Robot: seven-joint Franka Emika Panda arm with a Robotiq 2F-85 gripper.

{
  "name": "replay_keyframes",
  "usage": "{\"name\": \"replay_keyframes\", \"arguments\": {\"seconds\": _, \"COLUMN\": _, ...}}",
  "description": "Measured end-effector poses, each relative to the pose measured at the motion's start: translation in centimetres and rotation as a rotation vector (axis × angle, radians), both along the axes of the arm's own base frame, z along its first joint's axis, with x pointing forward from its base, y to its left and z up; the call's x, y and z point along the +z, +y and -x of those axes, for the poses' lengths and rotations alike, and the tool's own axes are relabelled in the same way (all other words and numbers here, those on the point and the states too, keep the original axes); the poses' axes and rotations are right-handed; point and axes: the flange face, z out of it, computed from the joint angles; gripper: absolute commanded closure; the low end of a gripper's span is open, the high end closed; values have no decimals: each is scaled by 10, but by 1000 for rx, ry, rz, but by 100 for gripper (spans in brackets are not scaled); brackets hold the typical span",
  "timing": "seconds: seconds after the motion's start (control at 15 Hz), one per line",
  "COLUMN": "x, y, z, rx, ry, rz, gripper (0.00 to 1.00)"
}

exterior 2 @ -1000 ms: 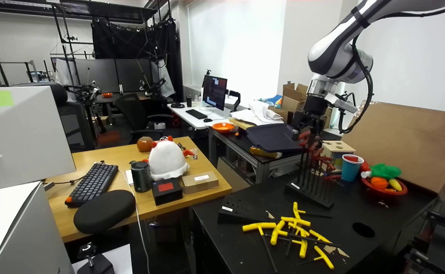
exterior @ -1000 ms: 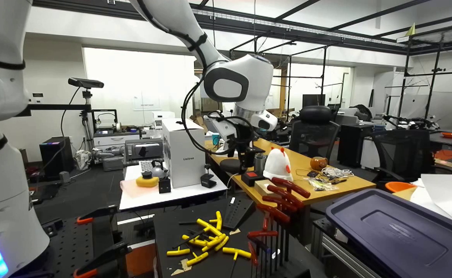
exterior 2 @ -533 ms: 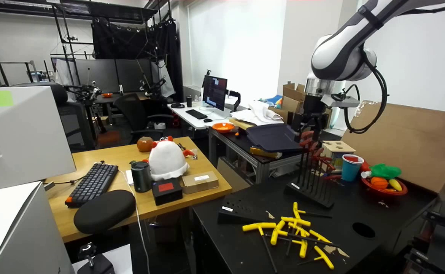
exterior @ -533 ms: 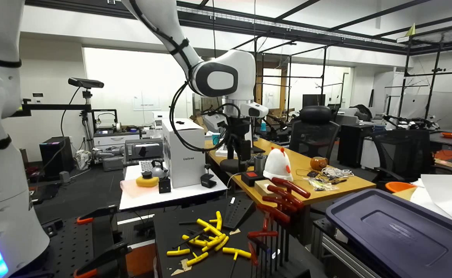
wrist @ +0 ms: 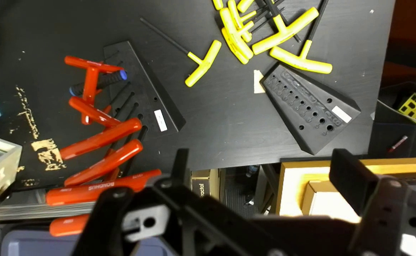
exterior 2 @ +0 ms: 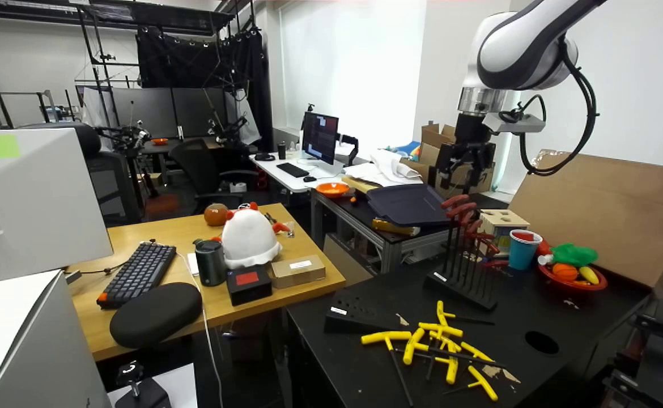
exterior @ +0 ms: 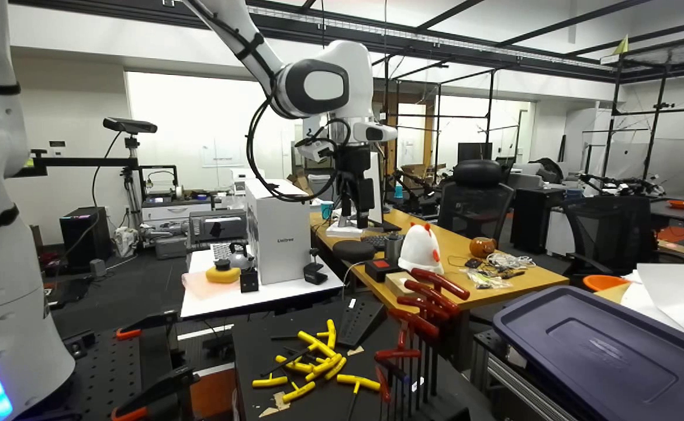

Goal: Put the yellow object on the table

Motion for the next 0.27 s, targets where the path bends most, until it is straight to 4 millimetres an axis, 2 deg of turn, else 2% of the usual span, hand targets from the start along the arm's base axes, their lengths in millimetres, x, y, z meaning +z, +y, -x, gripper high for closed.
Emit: {"name": "replay_keyframes", "arguments": {"seconds": 0.27, "x": 6, "y": 1, "z": 3, "rx": -1, "ry": 7, "rz": -4, "gripper": 0}}
